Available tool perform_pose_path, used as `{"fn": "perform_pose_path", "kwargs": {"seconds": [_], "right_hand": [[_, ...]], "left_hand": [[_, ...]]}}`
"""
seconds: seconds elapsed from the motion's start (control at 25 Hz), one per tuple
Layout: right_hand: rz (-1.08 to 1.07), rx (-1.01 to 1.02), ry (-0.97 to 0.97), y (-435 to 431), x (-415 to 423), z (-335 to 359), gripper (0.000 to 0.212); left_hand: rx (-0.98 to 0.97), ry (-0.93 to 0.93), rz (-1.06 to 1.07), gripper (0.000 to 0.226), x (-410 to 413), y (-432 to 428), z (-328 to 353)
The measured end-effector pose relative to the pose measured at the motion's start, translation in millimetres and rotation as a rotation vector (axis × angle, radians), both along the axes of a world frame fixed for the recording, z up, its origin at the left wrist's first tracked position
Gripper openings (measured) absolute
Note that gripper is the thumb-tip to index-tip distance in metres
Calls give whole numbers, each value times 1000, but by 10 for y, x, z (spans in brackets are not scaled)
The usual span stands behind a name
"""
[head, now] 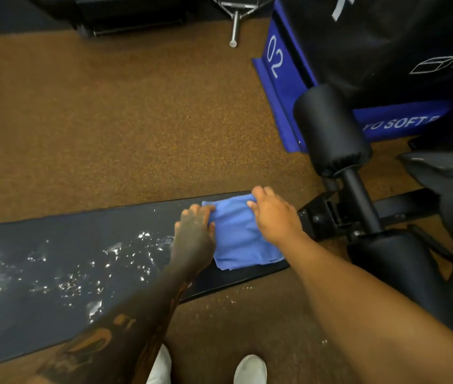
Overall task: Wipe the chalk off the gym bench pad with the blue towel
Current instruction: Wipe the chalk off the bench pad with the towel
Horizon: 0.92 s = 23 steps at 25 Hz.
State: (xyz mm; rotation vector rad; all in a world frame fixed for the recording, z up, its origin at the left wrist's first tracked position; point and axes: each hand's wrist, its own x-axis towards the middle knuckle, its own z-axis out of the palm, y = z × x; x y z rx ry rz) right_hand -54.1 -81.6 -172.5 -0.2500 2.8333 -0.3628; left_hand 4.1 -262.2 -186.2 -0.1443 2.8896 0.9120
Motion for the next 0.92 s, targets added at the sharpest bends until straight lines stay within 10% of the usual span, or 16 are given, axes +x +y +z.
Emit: {"fn": "perform_pose_path", "kwargs": {"seconds": [0.2, 0.4, 0.92], "right_hand": [[30, 124, 241, -277, 247, -239, 59], [4, 183, 65, -400, 505, -460, 88], [-158, 124, 102, -467, 358, -638, 56]], "left_hand": [[-382, 17, -129, 58, -74, -265, -231], [-503, -77, -84, 69, 121, -739, -347], [-480, -104, -92, 71, 176, -784, -437]]}}
